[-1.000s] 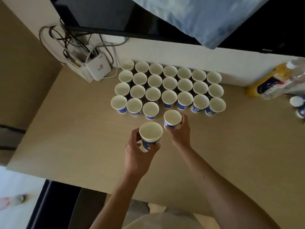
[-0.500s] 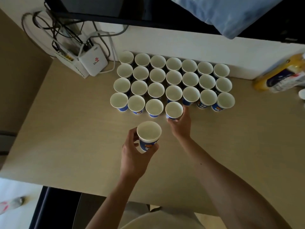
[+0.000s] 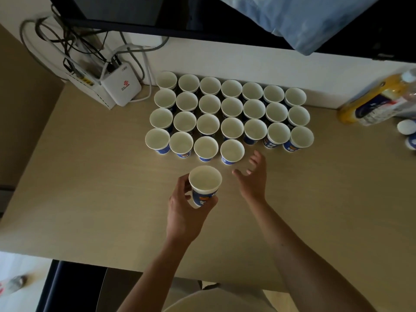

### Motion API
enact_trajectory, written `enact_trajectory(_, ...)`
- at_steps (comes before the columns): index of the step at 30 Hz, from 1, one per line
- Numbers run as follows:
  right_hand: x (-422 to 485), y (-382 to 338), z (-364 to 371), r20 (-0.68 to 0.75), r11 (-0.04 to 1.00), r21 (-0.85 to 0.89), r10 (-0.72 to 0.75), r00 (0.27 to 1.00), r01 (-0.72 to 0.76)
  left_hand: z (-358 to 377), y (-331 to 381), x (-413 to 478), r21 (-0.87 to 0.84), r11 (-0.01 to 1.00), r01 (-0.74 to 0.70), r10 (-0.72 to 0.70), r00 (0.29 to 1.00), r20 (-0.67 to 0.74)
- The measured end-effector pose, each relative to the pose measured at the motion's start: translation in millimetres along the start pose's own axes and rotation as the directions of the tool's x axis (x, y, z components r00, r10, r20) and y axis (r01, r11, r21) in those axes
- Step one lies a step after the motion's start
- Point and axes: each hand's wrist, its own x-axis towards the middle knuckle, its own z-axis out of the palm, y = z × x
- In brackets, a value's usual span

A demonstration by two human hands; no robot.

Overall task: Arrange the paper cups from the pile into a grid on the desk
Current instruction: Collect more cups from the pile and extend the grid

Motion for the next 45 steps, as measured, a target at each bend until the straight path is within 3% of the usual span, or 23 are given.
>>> enact_trajectory(3,-18.1,-13.4,-27.1,-0.038,0.983,0.173,0.067,0.997,-0.059,12.7,6.6,2.7,-0.01,1.0,-0.01,0.01,1.0,0.019)
enact_trajectory(7,-39.0,-36.5,-58.3,0.241,0.904,0.389,0.086,0.967,-0.177,37.6,14.6,7.2,-0.007,1.0,-0.013,0.014,0.996,0.087)
enact_trajectory(10,-43.5,-42.7,-71.1,0.374,0.891,0.403,0.05,0.926,-0.211,55.6,23.0,11.6,-0.008,0.999,-0.039,0.039,0.989,0.139)
enact_trajectory(13,-41.7,-48.2,-80.6,0.405,0.912,0.372,0.005,0.914,-0.17,69.2,30.2,16.4,-0.012,0.995,-0.104,0.104,0.978,0.182)
enact_trajectory(19,-34.7,-56.8,-89.6,0.333,0.941,0.322,-0.012,0.943,-0.102,82.0,27.6,24.0,0.055,0.98,-0.194,0.173,0.95,0.26)
enact_trajectory(23,-17.7,-46.7,-83.4,0.084,0.951,0.302,0.049,0.995,-0.072,76.4,16.4,22.4,0.115,0.987,-0.111,0.077,0.961,0.264)
enact_trajectory(26,-4.4,-32.3,-69.7,0.001,0.967,0.25,0.057,0.998,-0.055,70.2,4.8,18.2,0.127,0.99,-0.063,0.03,0.969,0.243)
enact_trajectory(32,12.5,-13.7,-41.5,-0.03,0.987,0.146,0.073,0.997,-0.068,54.6,-10.3,10.6,0.133,0.991,-0.012,-0.015,0.978,0.206)
enact_trajectory(45,29.5,-2.1,-19.0,-0.06,0.989,0.136,0.064,0.996,-0.055,40.4,-15.0,19.5,0.123,0.992,0.028,-0.052,0.979,0.197)
